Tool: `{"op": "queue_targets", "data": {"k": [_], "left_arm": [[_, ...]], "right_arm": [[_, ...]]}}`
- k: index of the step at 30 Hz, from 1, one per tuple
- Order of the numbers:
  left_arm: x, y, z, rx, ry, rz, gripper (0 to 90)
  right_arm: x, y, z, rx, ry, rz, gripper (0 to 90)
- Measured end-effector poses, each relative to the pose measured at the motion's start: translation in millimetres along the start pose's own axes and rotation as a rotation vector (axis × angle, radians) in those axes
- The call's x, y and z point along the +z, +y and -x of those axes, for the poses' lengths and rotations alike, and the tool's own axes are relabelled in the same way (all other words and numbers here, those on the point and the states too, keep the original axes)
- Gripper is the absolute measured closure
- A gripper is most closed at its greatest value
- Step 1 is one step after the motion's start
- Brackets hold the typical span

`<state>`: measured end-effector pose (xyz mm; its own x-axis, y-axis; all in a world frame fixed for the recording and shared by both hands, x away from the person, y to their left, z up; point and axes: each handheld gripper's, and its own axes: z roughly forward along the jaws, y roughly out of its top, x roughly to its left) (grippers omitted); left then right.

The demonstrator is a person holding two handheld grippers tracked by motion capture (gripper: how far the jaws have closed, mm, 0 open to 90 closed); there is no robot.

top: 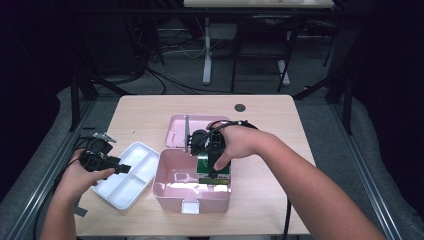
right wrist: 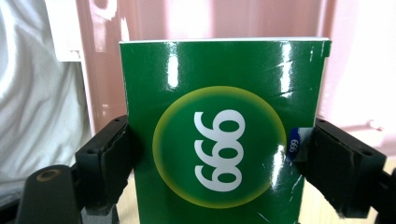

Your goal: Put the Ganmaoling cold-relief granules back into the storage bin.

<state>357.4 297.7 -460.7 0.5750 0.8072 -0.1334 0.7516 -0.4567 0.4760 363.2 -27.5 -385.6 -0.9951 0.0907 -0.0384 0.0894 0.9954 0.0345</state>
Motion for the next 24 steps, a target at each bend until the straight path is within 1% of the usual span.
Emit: {"op": "queue_targets", "data": {"k": [2, 6, 8, 9, 12, 15, 16, 19, 22, 24], "left_arm": [[-0.3, 0.0, -0.3, 0.002, 0.000, 0.001, 41.9], [-0.9, -0.1, -0.1, 0.001, -0.002, 0.001, 41.8], [-0.9, -0.1, -0.2, 0.000, -0.002, 0.001, 41.9], [-0.5, 0.0, -0.3, 0.000, -0.001, 0.001, 41.8], [0.1, 0.2, 0.0, 0.001, -0.001, 0.000, 41.9], [0.3, 0.4, 0.2, 0.000, 0.000, 0.001, 41.8], [0.3, 0.4, 0.2, 0.002, 0.000, 0.000, 41.8], [-0.2, 0.3, -0.1, 0.001, -0.002, 0.001, 41.8], [0.0, 0.3, -0.2, 0.000, 0.000, 0.001, 41.9], [0.0, 0.3, -0.3, 0.000, 0.000, 0.002, 41.8]], "right_arm": [[5.3, 0.9, -0.7, -0.008, -0.002, -0.009, 15.7], [15.6, 1.5, 0.4, -0.002, 0.006, -0.012, 15.6], [20.3, 1.9, 0.1, -0.011, -0.001, -0.024, 15.6], [22.6, 2.1, 0.2, -0.009, -0.005, -0.025, 15.6], [29.1, 1.7, 1.6, 0.004, 0.011, -0.016, 15.6], [36.2, 2.5, 0.8, -0.013, 0.000, -0.035, 15.6], [38.7, 2.6, 0.9, -0.004, 0.004, -0.028, 15.6], [44.7, 2.4, 1.8, 0.000, 0.024, -0.015, 15.6], [49.8, 3.3, 1.4, -0.015, 0.013, -0.034, 15.6], [51.6, 3.5, 2.3, -0.009, 0.014, -0.029, 15.6]]}}
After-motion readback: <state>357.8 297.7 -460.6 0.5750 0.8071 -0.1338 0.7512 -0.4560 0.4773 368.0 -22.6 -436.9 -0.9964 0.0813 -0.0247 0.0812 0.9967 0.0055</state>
